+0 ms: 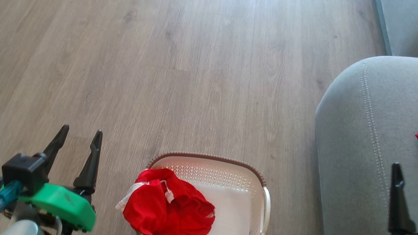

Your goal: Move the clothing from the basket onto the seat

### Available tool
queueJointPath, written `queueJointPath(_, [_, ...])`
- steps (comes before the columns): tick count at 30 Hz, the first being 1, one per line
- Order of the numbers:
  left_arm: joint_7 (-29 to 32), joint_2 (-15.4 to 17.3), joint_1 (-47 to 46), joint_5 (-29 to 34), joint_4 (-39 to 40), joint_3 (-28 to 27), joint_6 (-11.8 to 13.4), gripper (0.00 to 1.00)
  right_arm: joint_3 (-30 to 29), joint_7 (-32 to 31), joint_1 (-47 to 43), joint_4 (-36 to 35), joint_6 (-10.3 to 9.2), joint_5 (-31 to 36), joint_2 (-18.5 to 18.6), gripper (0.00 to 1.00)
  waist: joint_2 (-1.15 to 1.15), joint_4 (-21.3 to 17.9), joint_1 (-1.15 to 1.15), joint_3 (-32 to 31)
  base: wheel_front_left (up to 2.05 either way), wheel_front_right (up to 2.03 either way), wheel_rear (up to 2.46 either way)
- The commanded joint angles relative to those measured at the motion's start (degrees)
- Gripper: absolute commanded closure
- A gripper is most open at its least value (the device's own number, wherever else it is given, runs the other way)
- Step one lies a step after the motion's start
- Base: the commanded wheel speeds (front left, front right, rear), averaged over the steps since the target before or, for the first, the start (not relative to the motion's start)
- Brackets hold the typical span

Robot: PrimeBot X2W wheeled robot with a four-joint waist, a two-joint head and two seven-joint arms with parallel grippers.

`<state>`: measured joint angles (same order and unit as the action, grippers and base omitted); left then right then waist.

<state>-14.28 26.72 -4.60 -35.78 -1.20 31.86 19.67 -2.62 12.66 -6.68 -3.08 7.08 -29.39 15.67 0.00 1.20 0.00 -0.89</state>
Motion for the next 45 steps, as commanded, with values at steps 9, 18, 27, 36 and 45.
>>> queueJointPath(9, [-0.72, -0.38, 0.45, 3.47, 2.76, -6.37, -1.86, 0.00, 3.26, 1.65, 0.94, 0.50, 0.41, -0.21, 0.19, 0.00, 0.00, 0.46, 0.00, 0.01, 0.00, 0.00, 0.00])
queueJointPath(18, [-0.72, -1.95, 0.75, 5.08, 1.88, -7.79, -3.56, 0.00, 4.08, 1.86, 1.53, 0.78, 0.41, -0.11, 0.83, 0.00, 0.00, 0.21, 0.00, 0.23, 0.00, 0.00, 0.00])
queueJointPath(27, [-0.70, -1.81, -0.03, 5.97, 0.42, -6.70, -5.80, 0.00, 4.75, 1.64, 2.09, 0.89, 0.41, -0.57, 1.36, 0.00, 0.00, -0.27, 0.00, 0.80, 0.00, 0.00, 0.00])
queueJointPath(36, [-0.70, -1.08, -1.76, 7.64, -0.68, -5.91, -6.73, 0.00, 5.82, 1.65, 3.65, 0.75, 0.41, -1.22, 1.75, 0.00, 0.00, -1.34, 0.00, 3.59, 0.00, 0.00, 0.00])
queueJointPath(45, [-0.63, -1.44, -6.40, 9.06, -4.12, -4.13, -9.81, 0.00, 6.42, 1.95, 6.40, 0.19, 0.41, -1.43, 1.84, 0.00, 0.00, -2.22, 0.00, 9.59, 0.00, 0.00, 0.00])
